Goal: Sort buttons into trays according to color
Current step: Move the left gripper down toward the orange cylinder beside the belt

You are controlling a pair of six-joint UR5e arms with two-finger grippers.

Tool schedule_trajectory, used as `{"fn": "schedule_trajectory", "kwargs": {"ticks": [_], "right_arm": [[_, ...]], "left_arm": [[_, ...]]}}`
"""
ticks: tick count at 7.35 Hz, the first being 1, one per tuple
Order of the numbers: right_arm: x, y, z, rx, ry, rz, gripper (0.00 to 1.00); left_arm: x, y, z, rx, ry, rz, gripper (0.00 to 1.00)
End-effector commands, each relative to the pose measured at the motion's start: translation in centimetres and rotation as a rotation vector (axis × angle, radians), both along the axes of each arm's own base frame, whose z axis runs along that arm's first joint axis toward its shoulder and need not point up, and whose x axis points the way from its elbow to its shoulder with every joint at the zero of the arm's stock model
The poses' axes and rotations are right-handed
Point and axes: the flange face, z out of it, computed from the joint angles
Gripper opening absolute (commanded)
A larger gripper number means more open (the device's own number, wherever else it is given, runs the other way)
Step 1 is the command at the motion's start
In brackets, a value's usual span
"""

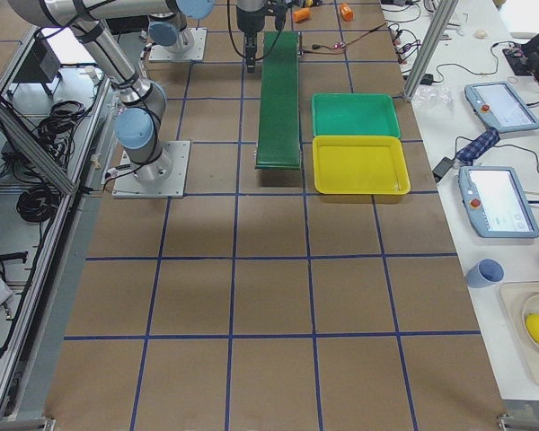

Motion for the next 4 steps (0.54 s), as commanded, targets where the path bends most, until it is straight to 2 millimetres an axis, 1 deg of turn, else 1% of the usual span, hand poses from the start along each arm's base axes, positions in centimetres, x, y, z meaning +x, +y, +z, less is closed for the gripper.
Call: {"fn": "schedule_trajectory", "kwargs": {"ticks": [1,4], "right_arm": [[-0.01,0.11,0.11,-0.003,0.002,0.000,1.00],[-0.01,0.22,0.22,-0.006,0.002,0.002,1.00]], "left_arm": [[0.00,-0.11,-0.15,0.002,0.000,0.000,1.00],[-0.08,-0.08,-0.22,0.004,0.000,-0.001,1.00]]}}
